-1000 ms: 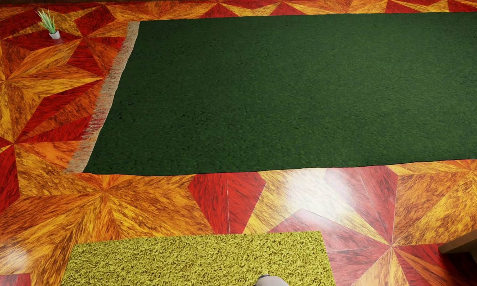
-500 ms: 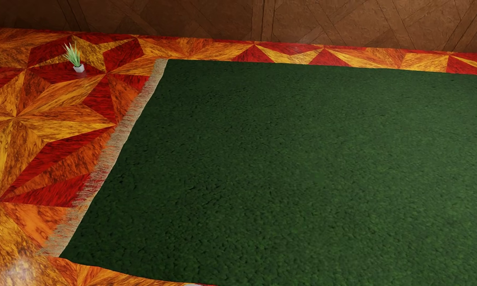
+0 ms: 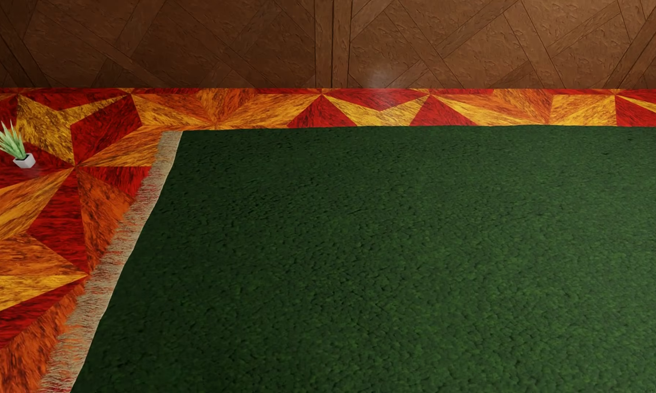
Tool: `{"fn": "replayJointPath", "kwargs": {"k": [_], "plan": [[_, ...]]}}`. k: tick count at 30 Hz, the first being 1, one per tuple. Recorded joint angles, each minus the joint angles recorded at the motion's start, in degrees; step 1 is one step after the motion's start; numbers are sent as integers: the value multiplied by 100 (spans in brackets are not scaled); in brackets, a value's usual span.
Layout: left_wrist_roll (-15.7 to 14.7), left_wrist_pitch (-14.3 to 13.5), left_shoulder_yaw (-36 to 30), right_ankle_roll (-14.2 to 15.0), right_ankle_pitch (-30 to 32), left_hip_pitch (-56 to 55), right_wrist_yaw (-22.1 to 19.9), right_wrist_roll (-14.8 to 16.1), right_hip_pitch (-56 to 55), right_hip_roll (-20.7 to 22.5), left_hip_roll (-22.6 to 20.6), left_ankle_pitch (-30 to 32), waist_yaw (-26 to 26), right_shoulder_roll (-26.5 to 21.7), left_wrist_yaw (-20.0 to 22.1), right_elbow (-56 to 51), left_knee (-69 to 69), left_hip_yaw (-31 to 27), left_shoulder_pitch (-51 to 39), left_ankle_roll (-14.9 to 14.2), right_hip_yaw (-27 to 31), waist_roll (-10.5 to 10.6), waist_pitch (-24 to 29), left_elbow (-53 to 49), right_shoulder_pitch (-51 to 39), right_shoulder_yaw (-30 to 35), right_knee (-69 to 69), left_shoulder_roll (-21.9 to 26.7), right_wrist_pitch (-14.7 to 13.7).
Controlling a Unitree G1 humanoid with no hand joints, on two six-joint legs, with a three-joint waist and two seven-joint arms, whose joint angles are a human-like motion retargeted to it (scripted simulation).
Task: Walk towards sofa
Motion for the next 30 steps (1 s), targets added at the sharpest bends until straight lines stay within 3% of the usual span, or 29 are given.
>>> {"fn": "replayJointPath", "kwargs": {"k": [1, 2, 3, 4, 5, 6, 7, 8, 9, 10, 12, 13, 15, 16, 17, 18, 19, 21, 22, 26, 28, 30], "plan": [[0, 0, 196, 0, -2013, 352, 0, 0, 14, 46, -108, -243, -83, -36, 0, 24, -173, 0, -69, 0, 0, -71, -102, -208, 98, 168, -736, 71, 0], [0, 0, 369, 0, -391, 549, 0, 0, -108, 1, -141, -571, -141, -97, 0, 26, -178, 0, -95, 0, 0, -107, -247, -356, 227, 296, -2777, 153, 0], [0, 0, 524, 0, -171, 720, 0, 0, -221, 1, -226, -781, -212, -126, 0, 85, -154, 0, -128, 0, 0, -150, -293, -357, 342, 421, -2942, 189, 0], [0, 0, 722, 0, -2149, 890, 0, 0, -413, 97, -200, -813, -307, -143, 0, 160, 13, 0, -82, 0, 0, -76, -243, -302, 398, 514, -878, 156, 0], [0, 0, 911, 0, -1485, 981, 0, 0, -433, 295, -138, -570, -332, -169, 0, 216, 397, 0, 8, 0, 0, 15, -242, -150, 459, 523, -683, 101, 0], [0, 0, 973, 0, -515, 676, 0, 0, -430, 606, 166, 246, -299, -183, 0, 284, 1368, 0, 83, 0, 0, 262, -267, 35, 516, 446, -671, -3, 0], [0, 0, 920, 0, 139, 356, 0, 0, -310, 840, 410, 1315, -190, -214, 0, 386, 2688, 0, 217, 0, 0, 375, -149, 297, 542, 492, -261, -89, 0], [0, 0, 882, 0, 268, -303, 0, 0, -112, 1027, 575, 1235, -78, -237, 0, 344, 3983, 0, 317, 0, 0, 412, -81, 431, 499, 396, -73, -119, 0], [0, 0, 759, 0, 183, -907, 0, 0, 354, 1112, 665, 589, -70, -275, 0, 190, 4601, 0, 360, 0, 0, 403, 102, 540, 453, 235, -148, -130, 0], [0, 0, 620, 0, -120, -1469, 0, 0, 725, 1068, 610, 342, 201, -258, 0, 96, 4388, 0, 381, 0, 0, 244, 124, 708, 341, 83, -266, -132, 0], [0, 0, 548, 0, -846, -2045, 0, 0, 1420, 1035, 540, 164, 856, -349, 0, -393, 2476, 0, 579, 0, 0, -89, 159, 747, 106, 21, -408, -20, 0], [0, 0, 667, 0, -1217, -2181, 0, 0, 1734, 1007, 571, 419, 999, -346, 0, -538, 1237, 0, 756, 0, 0, -218, 103, 723, -17, -145, -553, 23, 0], [0, 0, 663, 0, -1949, -2530, 0, 0, 2049, 919, 697, 3401, 1157, -468, 0, -916, -139, 0, 1027, 0, 0, -382, -96, 762, -224, -543, -526, 18, 0], [0, 0, 623, 0, -2350, -2625, 0, 0, 2330, 912, 849, 3814, 1268, -562, 0, -1073, 47, 0, 1174, 0, 0, -350, -127, 775, -291, -668, -425, 8, 0], [0, 0, 685, 0, -2550, -2472, 0, 0, 2665, 912, 906, 3106, 1403, -622, 0, -1202, 558, 0, 1305, 0, 0, -349, -47, 753, -326, -713, -194, 4, 0], [0, 0, 520, 0, -2297, -2362, 0, 0, 2558, 812, 758, 2225, 1543, -587, 0, -1233, 764, 0, 1226, 0, 0, -468, -47, 877, -361, -809, 282, 24, 0], [0, 0, 457, 0, -1580, -2185, 0, 0, 2267, 706, 782, 1615, 1688, -379, 0, -1098, 989, 0, 1080, 0, 0, -585, -11, 1014, -429, -1034, 928, 30, 0], [0, 0, 442, 0, -53, -1716, 0, 0, 1646, 483, 972, 1063, 1494, -173, 0, -1048, 889, 0, 705, 0, 0, -788, 113, 1159, -614, -521, 1502, 232, 0], [0, 0, 674, 0, 126, -1492, 0, 0, 1223, 371, 1141, 908, 1301, -132, 0, -1171, 775, 0, 645, 0, 0, -811, 95, 1048, -531, -443, 1621, 264, 0], [0, 0, 809, 0, -272, -377, 0, 0, -160, -151, 1462, 178, 628, -45, 0, -699, 525, 0, 623, 0, 0, -602, -19, 342, -5, 122, 941, 265, 0], [0, 0, 765, 0, -536, 240, 0, 0, -700, -313, 1341, -73, 310, -106, 0, -443, 302, 0, 537, 0, 0, -467, -92, 38, 323, 155, 88, 206, 0], [0, 0, 770, 0, -1371, 701, 0, 0, -1125, -454, 1113, -362, -29, -215, 0, -111, 132, 0, 337, 0, 0, -399, -135, -184, 595, 400, -466, 247, 0]]}}
